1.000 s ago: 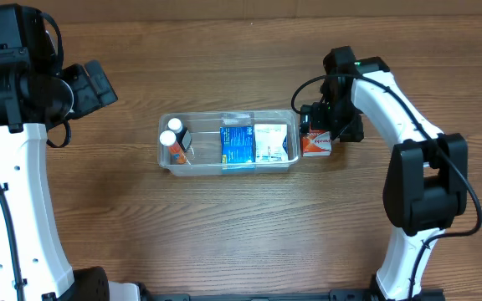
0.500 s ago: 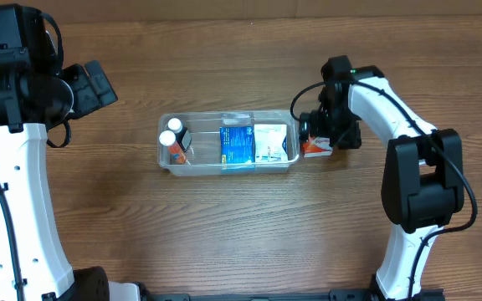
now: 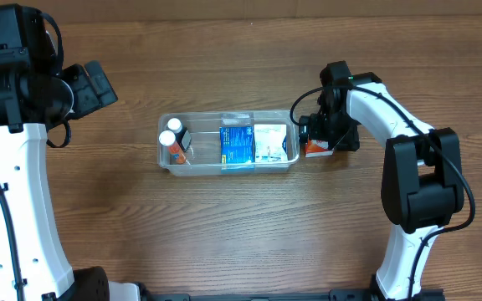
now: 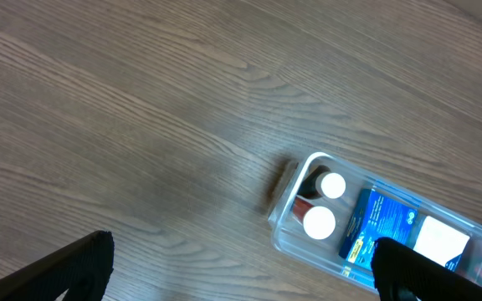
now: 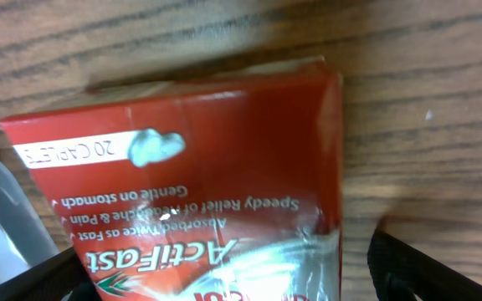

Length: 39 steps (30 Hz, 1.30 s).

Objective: Pack container
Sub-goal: 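Lower the right gripper onto the red Panadol box and grasp it, then lift the red box and lower it into the container's right end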

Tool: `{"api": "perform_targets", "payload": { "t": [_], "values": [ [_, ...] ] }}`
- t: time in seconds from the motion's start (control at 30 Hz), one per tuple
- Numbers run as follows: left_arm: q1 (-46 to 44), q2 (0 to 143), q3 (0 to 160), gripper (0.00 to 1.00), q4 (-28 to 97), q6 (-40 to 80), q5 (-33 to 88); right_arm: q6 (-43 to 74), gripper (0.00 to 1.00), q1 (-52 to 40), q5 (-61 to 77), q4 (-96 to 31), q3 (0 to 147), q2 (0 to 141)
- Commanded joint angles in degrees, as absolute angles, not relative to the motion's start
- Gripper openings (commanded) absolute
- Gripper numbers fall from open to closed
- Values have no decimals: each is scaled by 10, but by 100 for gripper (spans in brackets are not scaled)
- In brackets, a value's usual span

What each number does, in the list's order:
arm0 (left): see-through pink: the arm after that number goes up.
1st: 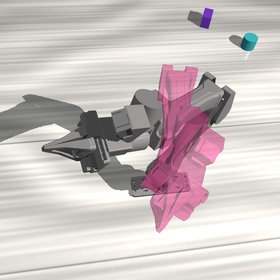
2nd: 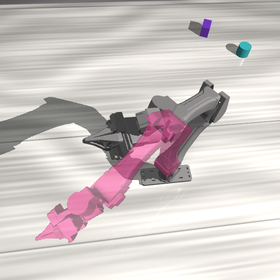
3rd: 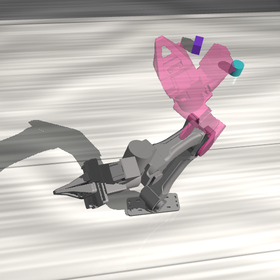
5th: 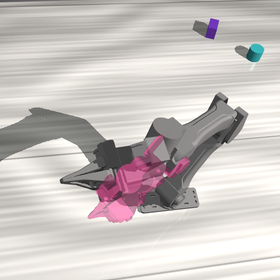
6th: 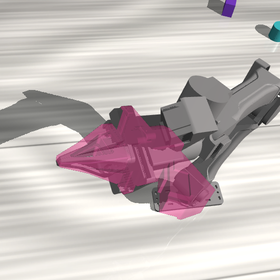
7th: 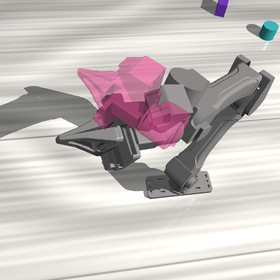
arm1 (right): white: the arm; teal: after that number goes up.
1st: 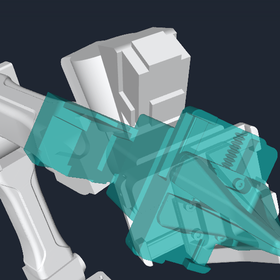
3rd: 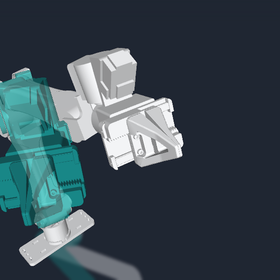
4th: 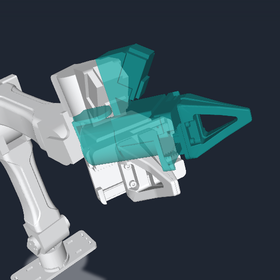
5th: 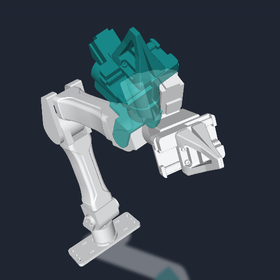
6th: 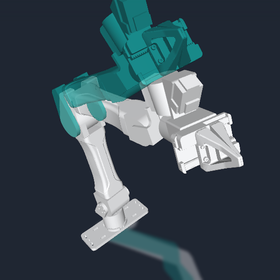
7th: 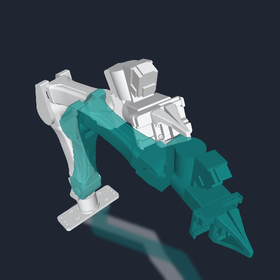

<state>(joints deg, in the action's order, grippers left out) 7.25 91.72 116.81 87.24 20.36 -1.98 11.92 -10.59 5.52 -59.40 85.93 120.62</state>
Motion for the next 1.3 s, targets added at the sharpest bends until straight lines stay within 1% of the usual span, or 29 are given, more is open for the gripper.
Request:
{"api": "perform_targets", "payload": {
  "t": [0.0,0.1,0.13,0.33,0.63,0.77,0.83,1.0,1.27],
  "values": [
    [75,916,1169,100,872,188,-21,102,96,-109,48,-584,859,1206],
    [75,916,1169,100,872,188,-21,93,91,-109,48,-585,859,1206],
    [75,916,1169,100,872,188,-21,91,86,-109,48,-585,859,1206],
    [75,916,1169,100,871,188,-21,91,72,-109,48,-585,859,1206],
    [75,916,1169,100,871,188,-21,91,72,-109,48,-587,860,1205],
    [75,916,1169,100,872,186,-21,91,65,-109,48,-602,875,1197],
    [75,916,1169,100,872,186,-21,91,65,-109,48,-615,894,1187],
    [75,916,1169,100,872,186,-21,91,65,-109,48,-642,940,1145],
    [75,916,1169,100,872,186,-21,91,64,-115,58,-714,1034,1029]
  ]
}}
